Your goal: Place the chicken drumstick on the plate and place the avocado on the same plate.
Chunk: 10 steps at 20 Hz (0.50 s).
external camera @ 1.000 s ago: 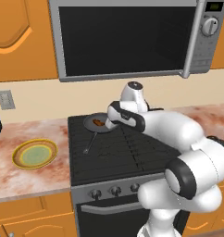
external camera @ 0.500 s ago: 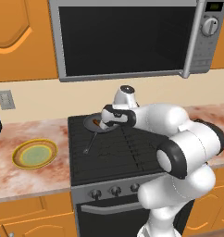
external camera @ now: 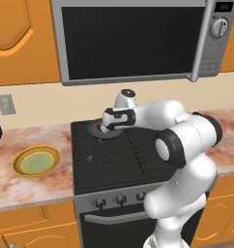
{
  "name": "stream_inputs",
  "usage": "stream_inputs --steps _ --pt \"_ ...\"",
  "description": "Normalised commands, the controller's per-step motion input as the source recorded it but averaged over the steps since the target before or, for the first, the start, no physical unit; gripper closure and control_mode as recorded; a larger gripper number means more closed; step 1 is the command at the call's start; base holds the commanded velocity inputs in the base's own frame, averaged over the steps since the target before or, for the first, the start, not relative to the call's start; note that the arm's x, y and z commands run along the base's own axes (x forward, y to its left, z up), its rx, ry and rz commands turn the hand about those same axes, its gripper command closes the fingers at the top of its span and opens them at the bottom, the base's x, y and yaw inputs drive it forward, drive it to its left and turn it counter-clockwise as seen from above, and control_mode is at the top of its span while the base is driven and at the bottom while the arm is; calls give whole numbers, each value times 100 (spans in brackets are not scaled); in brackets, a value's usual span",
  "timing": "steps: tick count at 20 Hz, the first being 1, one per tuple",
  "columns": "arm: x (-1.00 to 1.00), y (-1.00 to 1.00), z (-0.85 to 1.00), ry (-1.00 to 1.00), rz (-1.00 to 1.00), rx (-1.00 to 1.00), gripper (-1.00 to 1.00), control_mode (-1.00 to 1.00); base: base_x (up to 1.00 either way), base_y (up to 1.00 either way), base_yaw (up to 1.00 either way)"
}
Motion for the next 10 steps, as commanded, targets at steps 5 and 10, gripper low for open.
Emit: stream_inputs --steps 5,10 --pt "48 12 -17 1 0 0 -100 -100 0 0 0" --pt "36 14 -23 5 0 0 -100 -100 0 0 0"
